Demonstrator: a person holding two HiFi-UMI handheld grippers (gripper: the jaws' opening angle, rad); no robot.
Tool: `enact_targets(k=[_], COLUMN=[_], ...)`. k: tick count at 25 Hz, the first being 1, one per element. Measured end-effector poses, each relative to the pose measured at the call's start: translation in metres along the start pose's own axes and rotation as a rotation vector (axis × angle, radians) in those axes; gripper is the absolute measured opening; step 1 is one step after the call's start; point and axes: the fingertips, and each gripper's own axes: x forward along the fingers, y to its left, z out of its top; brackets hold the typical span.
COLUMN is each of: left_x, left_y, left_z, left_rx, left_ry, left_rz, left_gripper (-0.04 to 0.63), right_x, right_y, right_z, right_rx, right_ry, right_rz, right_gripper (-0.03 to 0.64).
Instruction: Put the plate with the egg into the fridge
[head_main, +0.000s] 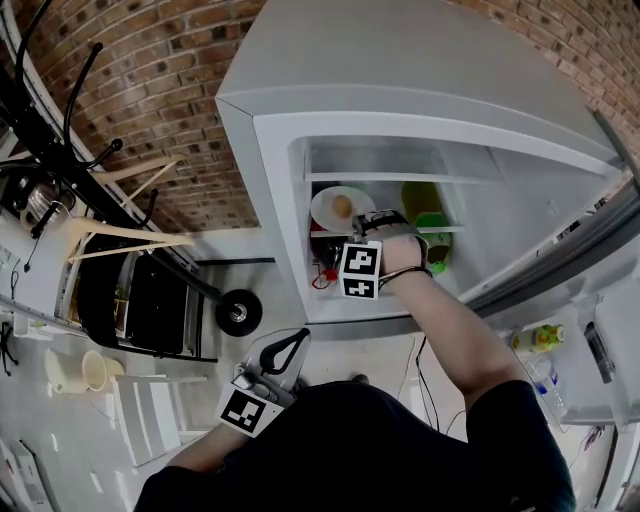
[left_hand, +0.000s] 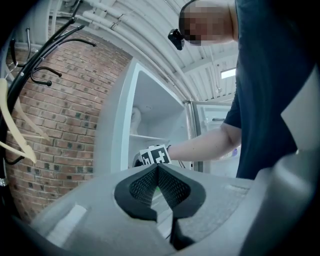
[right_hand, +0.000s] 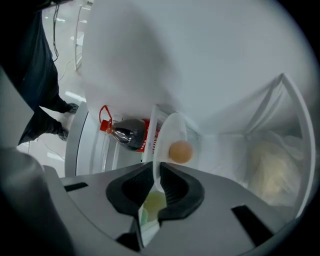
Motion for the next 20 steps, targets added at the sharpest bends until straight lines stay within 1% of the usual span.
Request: enact_targets(k=[5, 11, 17, 20], left_x=[0.0, 0.002, 0.002, 0.002], left_y=[0.0, -0.002, -0.003, -0.004], left_z=[-0.003, -0.003, -0.002, -0.003], left_rx=[-0.002, -0.003, 0.0, -0.004], left_ry=[0.01, 0.008, 0.007, 0.007], left_rz=[0.003, 0.006, 0.005, 0.003], left_gripper=[0.005, 0.005, 0.005, 0.005], right_x=[0.005, 0.011, 0.009, 0.009], right_y=[0.003, 0.007, 0.011, 0.011], right_z=[-0.001, -0.002, -0.001, -0.001], right_rx=[-0.056, -0.087, -0.109, -0.12], right_ry=[0.016, 0.033, 0.035, 0.034], right_rz=[0.041, 0.052, 0.104, 0.147], right_gripper=[0.052, 0.06, 0.067, 0.074])
